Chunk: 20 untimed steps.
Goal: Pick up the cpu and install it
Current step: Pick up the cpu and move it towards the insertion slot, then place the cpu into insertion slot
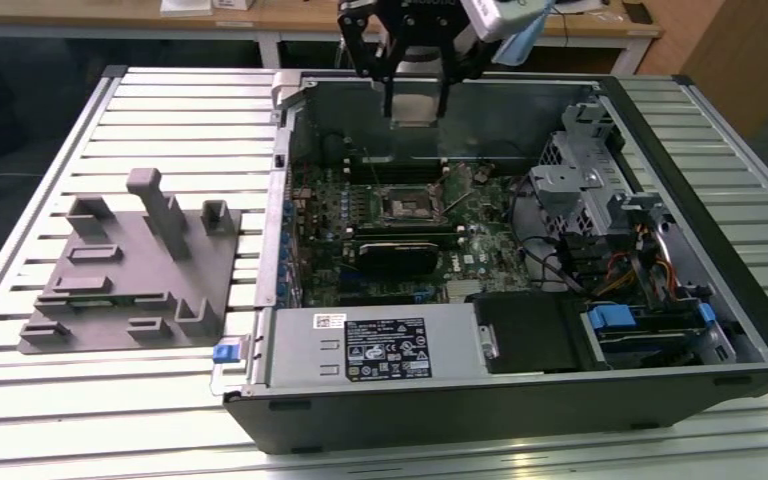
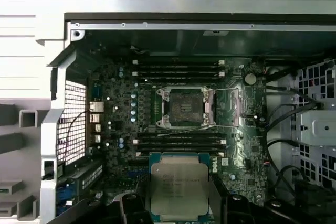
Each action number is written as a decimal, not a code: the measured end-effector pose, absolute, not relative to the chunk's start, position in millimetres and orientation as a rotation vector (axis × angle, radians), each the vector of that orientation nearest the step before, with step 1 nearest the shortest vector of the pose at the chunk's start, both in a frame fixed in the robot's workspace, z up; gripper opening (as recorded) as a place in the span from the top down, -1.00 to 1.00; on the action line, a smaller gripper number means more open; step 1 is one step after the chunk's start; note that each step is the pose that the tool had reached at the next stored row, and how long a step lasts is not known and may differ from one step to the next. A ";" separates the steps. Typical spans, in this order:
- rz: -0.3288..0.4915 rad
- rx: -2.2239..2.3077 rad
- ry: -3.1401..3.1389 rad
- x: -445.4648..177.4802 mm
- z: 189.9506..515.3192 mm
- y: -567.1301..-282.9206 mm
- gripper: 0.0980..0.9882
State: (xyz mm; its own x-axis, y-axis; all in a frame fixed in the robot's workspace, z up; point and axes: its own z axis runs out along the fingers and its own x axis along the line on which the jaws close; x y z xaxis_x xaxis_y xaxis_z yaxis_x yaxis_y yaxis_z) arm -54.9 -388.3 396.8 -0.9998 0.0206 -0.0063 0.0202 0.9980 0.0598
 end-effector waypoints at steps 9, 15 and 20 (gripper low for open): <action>0.093 0.032 3.140 -26.1 392.8 -381.7 0.02; 0.093 0.033 3.143 -11.0 392.1 -377.2 0.02; 0.093 0.045 3.143 -7.0 392.1 -376.7 0.02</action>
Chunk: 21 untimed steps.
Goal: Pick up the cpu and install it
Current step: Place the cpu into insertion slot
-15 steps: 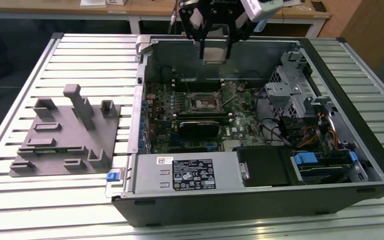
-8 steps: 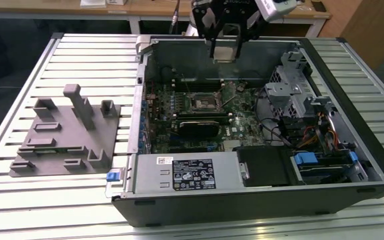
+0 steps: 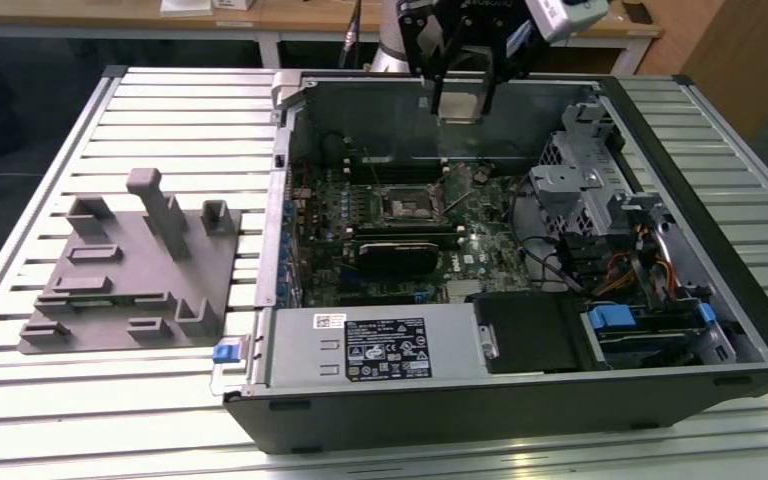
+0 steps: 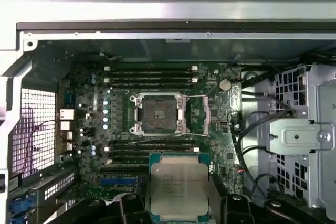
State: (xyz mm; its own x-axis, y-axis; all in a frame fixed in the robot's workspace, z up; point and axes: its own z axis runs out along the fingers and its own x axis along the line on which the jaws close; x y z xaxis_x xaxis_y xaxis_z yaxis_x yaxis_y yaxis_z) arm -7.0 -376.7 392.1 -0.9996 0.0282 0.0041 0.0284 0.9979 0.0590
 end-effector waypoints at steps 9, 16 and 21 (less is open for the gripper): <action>-0.093 -0.261 -3.131 -7.0 391.2 -376.2 0.02; -0.093 -0.471 -3.111 -7.0 390.0 -376.2 0.02; -0.093 -0.590 -3.093 -7.0 389.6 -376.0 0.02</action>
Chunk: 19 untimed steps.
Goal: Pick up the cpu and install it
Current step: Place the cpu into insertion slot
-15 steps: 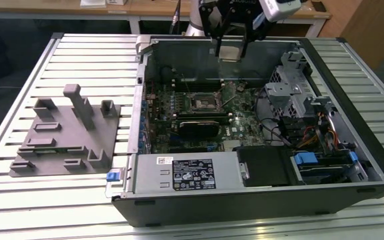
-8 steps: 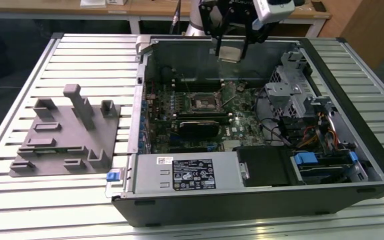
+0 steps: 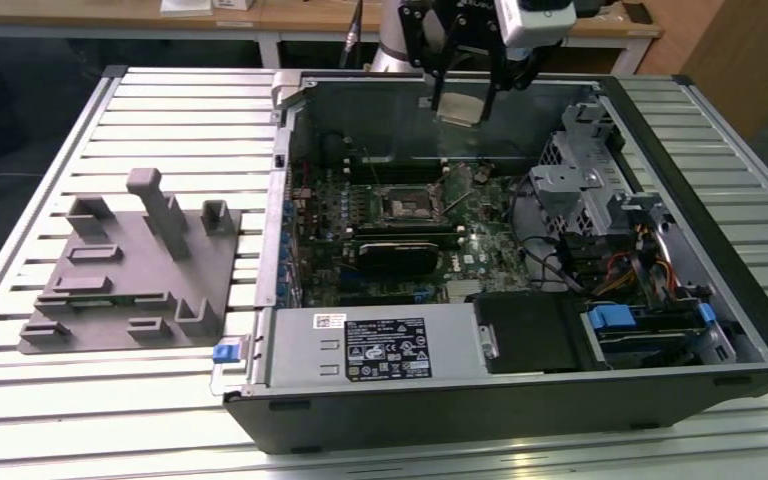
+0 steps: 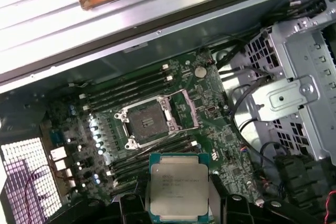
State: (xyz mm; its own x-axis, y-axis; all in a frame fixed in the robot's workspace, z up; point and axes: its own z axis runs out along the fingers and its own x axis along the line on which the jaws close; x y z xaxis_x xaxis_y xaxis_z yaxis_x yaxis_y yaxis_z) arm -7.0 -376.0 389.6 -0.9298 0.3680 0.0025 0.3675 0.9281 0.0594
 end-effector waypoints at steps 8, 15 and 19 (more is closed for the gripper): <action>0.091 0.753 3.036 -6.9 389.2 -375.4 0.02; 0.090 0.895 2.995 -7.0 388.9 -375.2 0.02; 0.089 0.975 2.968 -7.0 388.8 -375.1 0.02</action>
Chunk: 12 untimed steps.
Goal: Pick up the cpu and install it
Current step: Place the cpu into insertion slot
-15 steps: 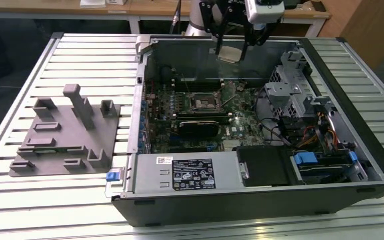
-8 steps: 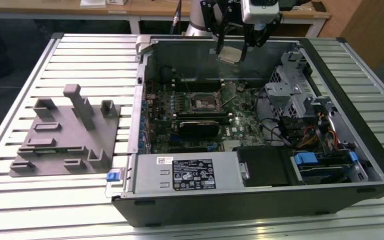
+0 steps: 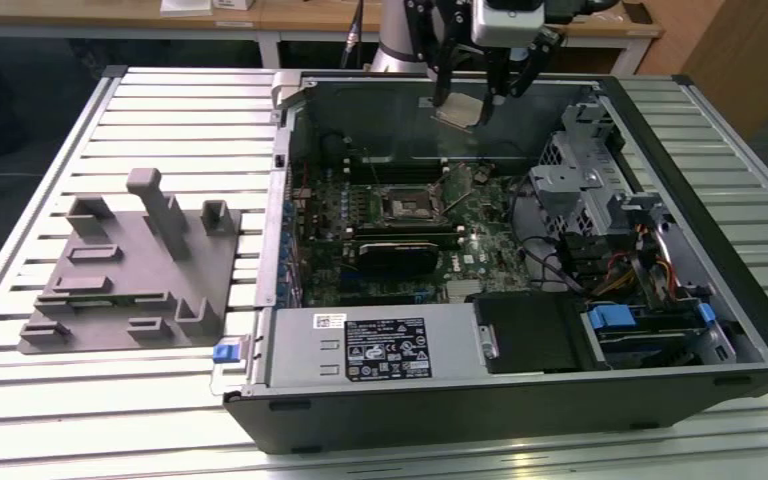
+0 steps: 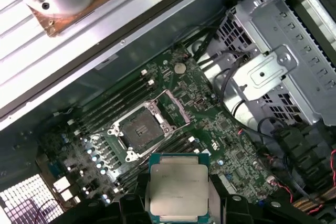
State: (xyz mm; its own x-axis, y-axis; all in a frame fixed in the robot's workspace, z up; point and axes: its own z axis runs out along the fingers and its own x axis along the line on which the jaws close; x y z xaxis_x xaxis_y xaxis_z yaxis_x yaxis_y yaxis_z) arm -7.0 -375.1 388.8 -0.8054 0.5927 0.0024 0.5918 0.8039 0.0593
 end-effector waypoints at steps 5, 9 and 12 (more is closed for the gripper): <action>0.088 1.075 2.931 -7.0 388.7 -375.1 0.02; 0.088 1.153 2.900 -7.0 388.6 -375.1 0.02; 0.087 1.219 2.872 -7.0 388.6 -375.0 0.02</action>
